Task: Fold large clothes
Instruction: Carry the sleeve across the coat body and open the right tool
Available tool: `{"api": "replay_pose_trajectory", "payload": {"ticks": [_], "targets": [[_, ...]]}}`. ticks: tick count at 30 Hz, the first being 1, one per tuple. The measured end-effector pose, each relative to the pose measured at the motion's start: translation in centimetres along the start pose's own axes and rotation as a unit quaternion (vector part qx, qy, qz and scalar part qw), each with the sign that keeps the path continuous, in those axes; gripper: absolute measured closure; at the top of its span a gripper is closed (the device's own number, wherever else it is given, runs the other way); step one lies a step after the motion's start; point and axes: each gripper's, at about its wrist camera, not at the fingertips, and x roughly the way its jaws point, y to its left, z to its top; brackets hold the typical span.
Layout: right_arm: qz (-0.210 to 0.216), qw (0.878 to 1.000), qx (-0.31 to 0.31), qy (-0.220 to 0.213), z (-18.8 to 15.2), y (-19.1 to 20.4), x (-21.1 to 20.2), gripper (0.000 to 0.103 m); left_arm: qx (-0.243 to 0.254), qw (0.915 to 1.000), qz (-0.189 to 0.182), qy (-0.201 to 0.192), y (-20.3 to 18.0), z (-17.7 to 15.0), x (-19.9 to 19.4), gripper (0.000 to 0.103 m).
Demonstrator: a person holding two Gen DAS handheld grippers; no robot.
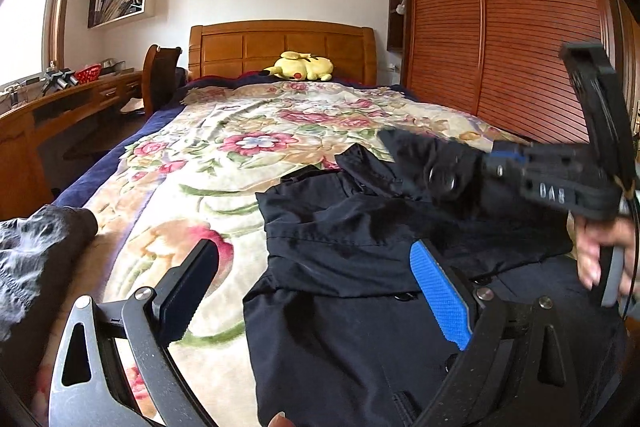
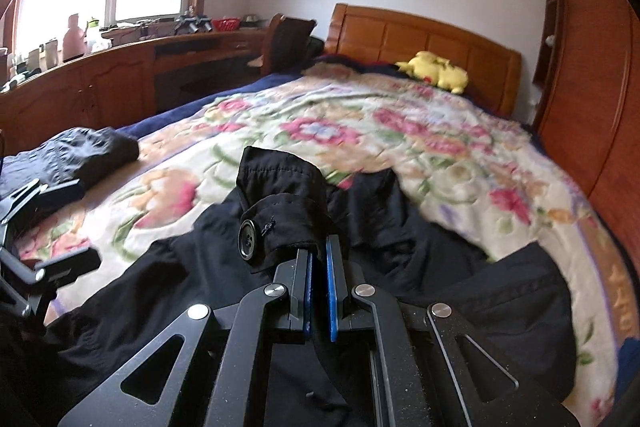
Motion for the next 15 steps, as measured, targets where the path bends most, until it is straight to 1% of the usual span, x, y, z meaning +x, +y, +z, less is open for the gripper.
{"api": "replay_pose_trajectory", "payload": {"ticks": [3, 4, 5, 6, 8, 10, 11, 15], "targets": [[0.023, 1.000, 0.005, 0.009, 0.1, 1.1, -0.3, 0.097, -0.003, 1.0000, 0.003, 0.000, 0.3, 0.0, 0.1, 0.006], [0.030, 0.999, 0.008, 0.014, 0.0, 1.1, -0.1, 0.096, -0.004, 1.0000, 0.003, 0.001, 0.4, 0.0, 0.2, 0.006], [0.035, 0.999, 0.010, 0.020, 0.1, 1.1, -0.1, 0.088, -0.005, 1.0000, 0.004, 0.002, 0.5, 0.0, 0.3, 0.006], [0.038, 0.999, 0.011, 0.025, -0.1, 1.1, -0.2, 0.083, -0.005, 1.0000, 0.004, 0.003, 0.5, 0.0, 0.4, 0.006], [0.045, 0.998, 0.012, 0.032, -0.2, 0.7, -0.5, 0.061, -0.005, 1.0000, 0.005, 0.003, 0.5, -0.1, 0.4, 0.006], [0.039, 0.999, 0.014, 0.031, -0.7, 0.3, -0.2, 0.050, -0.005, 1.0000, 0.005, 0.004, 0.5, -0.1, 0.5, 0.006], [0.034, 0.999, 0.016, 0.032, -0.9, -0.2, -0.5, 0.048, -0.004, 1.0000, 0.004, 0.004, 0.5, -0.1, 0.4, 0.006], [0.014, 0.999, 0.030, 0.037, -2.2, -2.2, -1.4, 0.048, 0.001, 1.0000, 0.001, 0.007, 0.1, -0.3, 0.7, 0.006]]}}
